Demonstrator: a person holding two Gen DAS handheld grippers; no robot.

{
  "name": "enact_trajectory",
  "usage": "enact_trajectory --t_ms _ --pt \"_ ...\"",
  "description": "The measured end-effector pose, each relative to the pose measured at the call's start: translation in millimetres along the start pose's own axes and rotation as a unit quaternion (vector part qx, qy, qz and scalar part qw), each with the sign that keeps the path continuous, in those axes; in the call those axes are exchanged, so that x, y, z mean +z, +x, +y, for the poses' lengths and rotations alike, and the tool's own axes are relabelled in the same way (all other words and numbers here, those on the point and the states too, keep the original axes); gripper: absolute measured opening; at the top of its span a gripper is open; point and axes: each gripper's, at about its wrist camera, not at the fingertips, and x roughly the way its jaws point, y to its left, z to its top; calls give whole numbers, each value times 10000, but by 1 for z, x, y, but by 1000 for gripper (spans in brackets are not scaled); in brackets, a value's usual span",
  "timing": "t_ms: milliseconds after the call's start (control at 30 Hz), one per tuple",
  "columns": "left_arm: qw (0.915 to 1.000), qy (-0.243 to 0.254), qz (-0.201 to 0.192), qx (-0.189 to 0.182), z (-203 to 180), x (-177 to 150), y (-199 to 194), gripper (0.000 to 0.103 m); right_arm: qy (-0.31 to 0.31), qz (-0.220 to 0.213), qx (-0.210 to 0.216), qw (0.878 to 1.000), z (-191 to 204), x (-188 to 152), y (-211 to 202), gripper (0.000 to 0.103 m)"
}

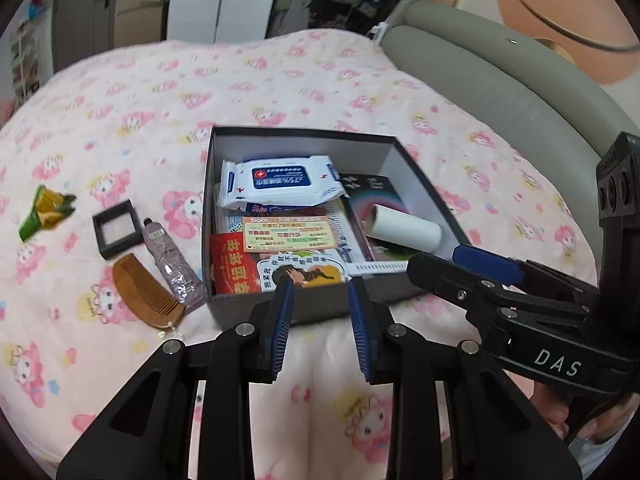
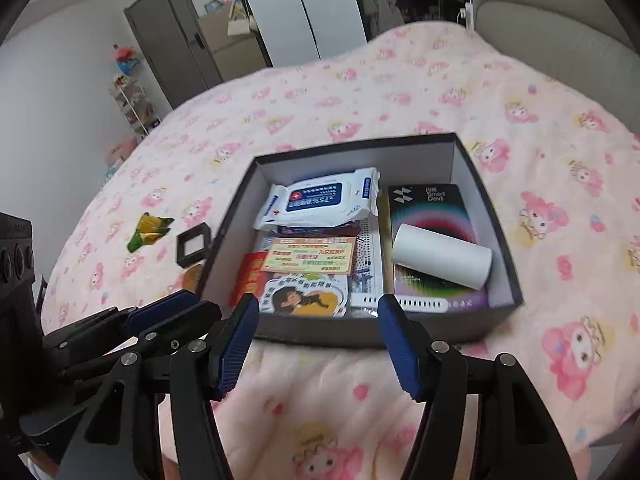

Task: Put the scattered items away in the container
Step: 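Withdraw the left tool up and away from the box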

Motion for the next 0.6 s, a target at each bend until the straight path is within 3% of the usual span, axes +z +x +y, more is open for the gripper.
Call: enact_trajectory --t_ms 200,333,433,600 --pt "9996 221 -170 92 -7 -20 -37 28 142 -171 234 9995 12 -25 -35 59" --pt "9995 213 -145 163 -2 -35 -52 28 31 -157 325 9993 29 -37 -38 59" --pt "9998 159 -90 76 4 -47 -58 40 -119 -119 379 9991 44 -44 -36 59" --pt "9995 90 -111 282 17 -63 -66 40 -370 -56 470 9982 71 -56 -32 59"
